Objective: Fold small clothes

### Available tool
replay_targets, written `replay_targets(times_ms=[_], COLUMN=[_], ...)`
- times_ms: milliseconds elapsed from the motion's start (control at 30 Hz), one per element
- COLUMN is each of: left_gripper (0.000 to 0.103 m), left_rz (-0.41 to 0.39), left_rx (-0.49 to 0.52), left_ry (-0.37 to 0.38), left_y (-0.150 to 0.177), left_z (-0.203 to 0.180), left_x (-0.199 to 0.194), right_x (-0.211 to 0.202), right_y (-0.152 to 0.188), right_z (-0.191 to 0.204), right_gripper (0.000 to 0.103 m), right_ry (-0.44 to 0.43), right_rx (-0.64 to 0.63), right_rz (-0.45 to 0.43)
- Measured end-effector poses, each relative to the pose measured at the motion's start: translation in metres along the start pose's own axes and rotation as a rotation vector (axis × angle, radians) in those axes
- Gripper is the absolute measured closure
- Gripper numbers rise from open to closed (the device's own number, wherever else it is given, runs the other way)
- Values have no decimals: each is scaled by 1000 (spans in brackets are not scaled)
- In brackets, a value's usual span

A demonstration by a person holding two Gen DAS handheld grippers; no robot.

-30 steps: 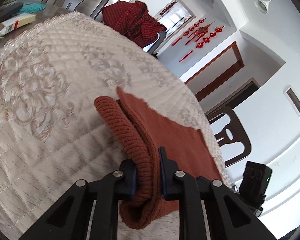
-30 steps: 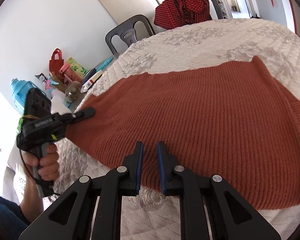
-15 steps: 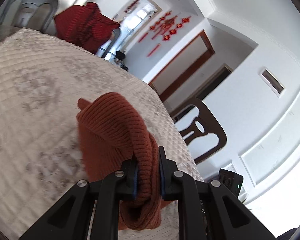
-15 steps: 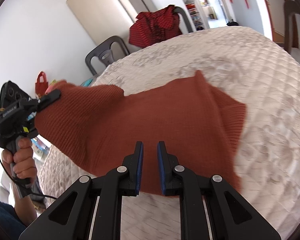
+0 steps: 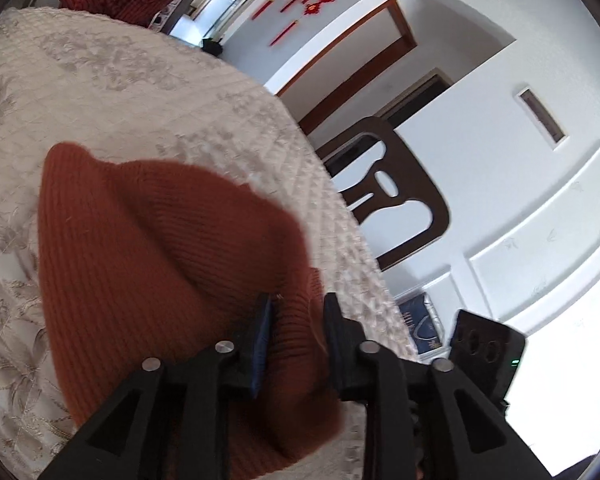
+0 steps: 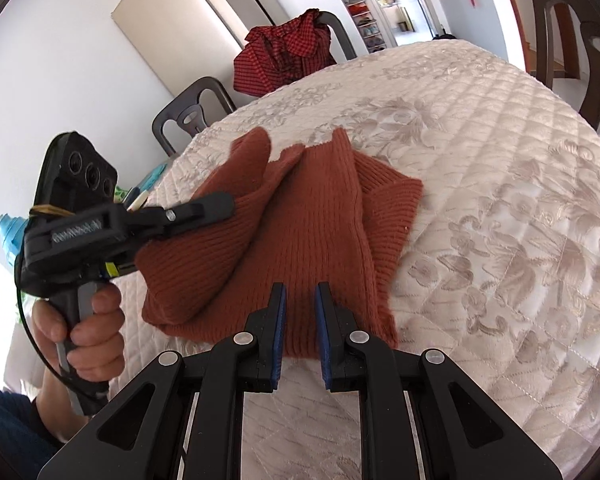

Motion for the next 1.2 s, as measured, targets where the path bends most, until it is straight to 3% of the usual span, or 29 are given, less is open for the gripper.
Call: replay_targets(times_ms=[33, 100, 233, 333, 467, 600, 900, 967, 1100, 1200], left_gripper=[70, 66, 63, 63, 63, 63, 63, 63, 63, 63], left_rz=[-11, -42, -72, -60, -56, -66, -94, -84, -74, -73], left_rx=[11, 46, 76, 35, 9, 58, 135, 138, 149, 154], left_ry=[12, 16, -67, -109, -133, -153, -233, -246, -255, -254], left_y=[-2, -5, -2, 7, 22, 26, 33, 38, 43, 39], left_z=[-5, -12, -3, 20, 39, 35, 36, 40, 42, 42], left_x=[-5, -15, -34, -40, -47, -55, -75, -76, -73, -70], right_x=[0, -1, 4, 11, 13, 15, 32, 35, 41, 42], right_y=[1, 3, 9, 14, 14, 8, -16, -19, -21, -24], right_z=[0, 4, 13, 18, 23, 29, 29, 25, 25, 24], right_gripper=[69, 57, 54, 48, 47, 47, 47, 48, 77, 81], right_ry=[-15, -70, -171, -236, -293, -347, -339, -334, -277, -252], right_rx=[2, 10, 25, 52, 70, 118, 240, 274, 269, 262], right_rz=[4, 21, 84, 133, 153, 161, 152, 142, 129, 118])
Point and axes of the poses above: each gripper's, at about its wrist camera, not at the fingertips, and x roughly the way its jaws point, z to its left, y to its underside, the point moved 6 cm from there along x, roughly the way its jaws point, and after that the axes turned 14 degrees about x, right-handed, at the moved point
